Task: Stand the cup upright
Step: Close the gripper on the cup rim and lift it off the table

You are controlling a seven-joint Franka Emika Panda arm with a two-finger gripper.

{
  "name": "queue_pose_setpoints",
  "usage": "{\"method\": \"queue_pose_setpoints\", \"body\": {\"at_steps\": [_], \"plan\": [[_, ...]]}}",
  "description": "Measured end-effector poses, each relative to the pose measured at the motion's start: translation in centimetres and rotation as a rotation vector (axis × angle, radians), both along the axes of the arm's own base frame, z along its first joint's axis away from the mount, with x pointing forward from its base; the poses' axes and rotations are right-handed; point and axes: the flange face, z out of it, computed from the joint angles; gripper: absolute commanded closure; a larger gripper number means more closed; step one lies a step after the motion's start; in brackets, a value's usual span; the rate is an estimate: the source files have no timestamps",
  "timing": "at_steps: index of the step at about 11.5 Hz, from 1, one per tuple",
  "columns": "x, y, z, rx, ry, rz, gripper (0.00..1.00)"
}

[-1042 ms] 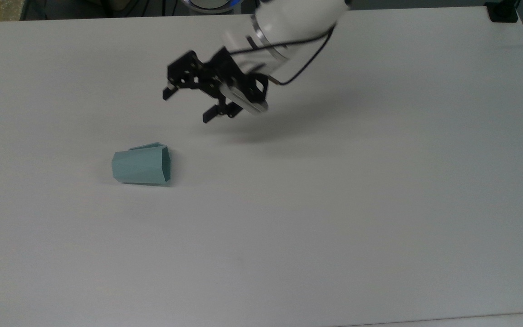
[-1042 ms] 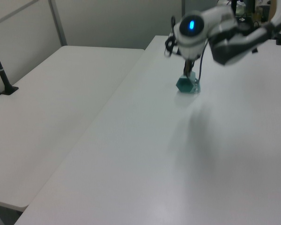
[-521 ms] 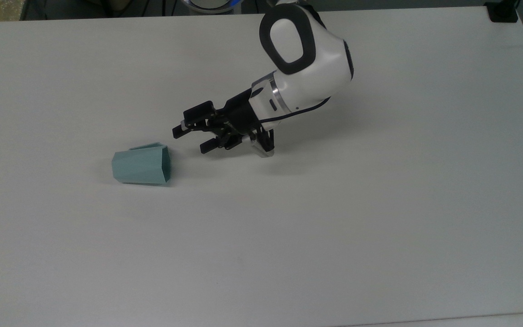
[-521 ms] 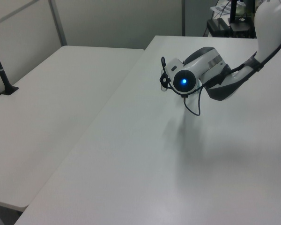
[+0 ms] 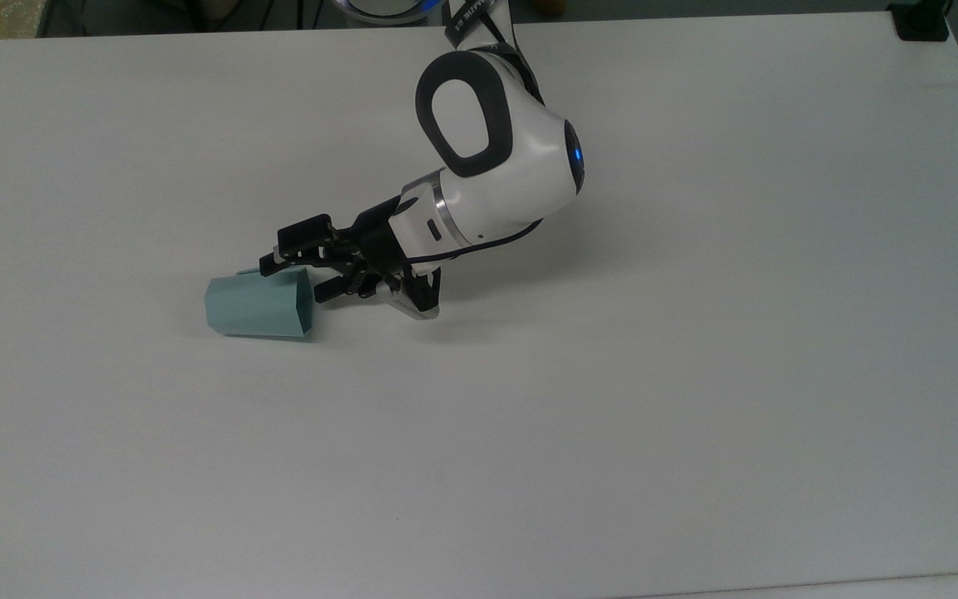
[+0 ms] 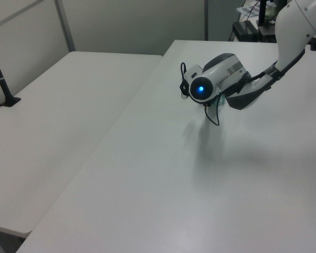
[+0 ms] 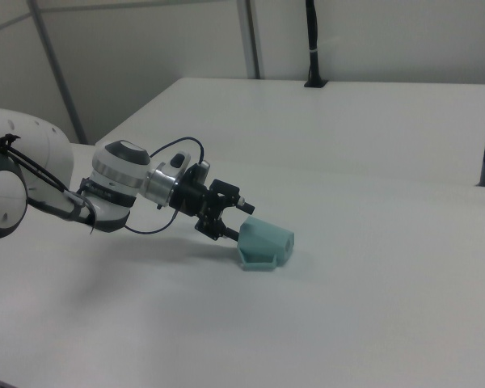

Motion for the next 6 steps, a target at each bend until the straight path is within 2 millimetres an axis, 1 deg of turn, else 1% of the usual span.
{"method": "queue_pose_setpoints", "body": {"at_steps": [2,3,4,5,6], "plan": [[0.3,-0.5,-0.5,0.003,0.001,0.011,0.0],[0.5,-0.8,-0.7,-0.004,0.002,0.014,0.04],[0.6,-1.2,-0.9,-0.006,0.003,0.012,0.21],[0.7,-1.4,-1.0,-0.005,0.003,0.011,0.43],[0.8,-1.5,-1.0,-0.006,0.003,0.012,0.61]]}}
